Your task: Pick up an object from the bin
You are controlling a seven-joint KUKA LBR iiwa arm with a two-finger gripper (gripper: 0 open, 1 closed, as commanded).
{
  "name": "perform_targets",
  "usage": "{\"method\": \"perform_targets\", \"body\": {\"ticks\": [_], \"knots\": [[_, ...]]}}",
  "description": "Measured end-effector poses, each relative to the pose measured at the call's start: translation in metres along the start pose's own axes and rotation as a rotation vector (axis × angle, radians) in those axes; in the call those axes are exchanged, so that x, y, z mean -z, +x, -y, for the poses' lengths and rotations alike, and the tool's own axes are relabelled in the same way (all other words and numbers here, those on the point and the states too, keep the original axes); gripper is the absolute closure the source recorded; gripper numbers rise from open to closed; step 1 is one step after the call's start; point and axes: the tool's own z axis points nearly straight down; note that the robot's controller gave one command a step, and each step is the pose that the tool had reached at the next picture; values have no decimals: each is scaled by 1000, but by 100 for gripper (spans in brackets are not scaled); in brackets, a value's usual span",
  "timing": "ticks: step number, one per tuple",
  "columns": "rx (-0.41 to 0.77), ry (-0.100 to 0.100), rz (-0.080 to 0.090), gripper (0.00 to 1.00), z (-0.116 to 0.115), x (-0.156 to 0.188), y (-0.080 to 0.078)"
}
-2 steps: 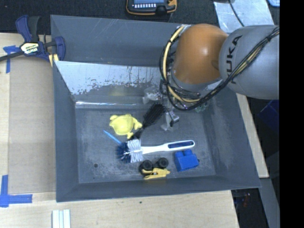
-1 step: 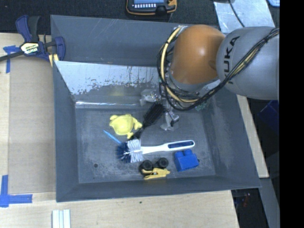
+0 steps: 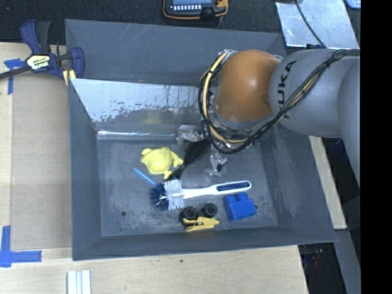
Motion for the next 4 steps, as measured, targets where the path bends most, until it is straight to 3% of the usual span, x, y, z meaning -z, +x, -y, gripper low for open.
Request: {"method": "perform_targets", "body": {"ticks": [1,2,4], "knots": [[37,6,9,100,-16,4,-16],[36,5,9,100,-16,4,-16],[34,7,12,100,-16,47,-17]]}}
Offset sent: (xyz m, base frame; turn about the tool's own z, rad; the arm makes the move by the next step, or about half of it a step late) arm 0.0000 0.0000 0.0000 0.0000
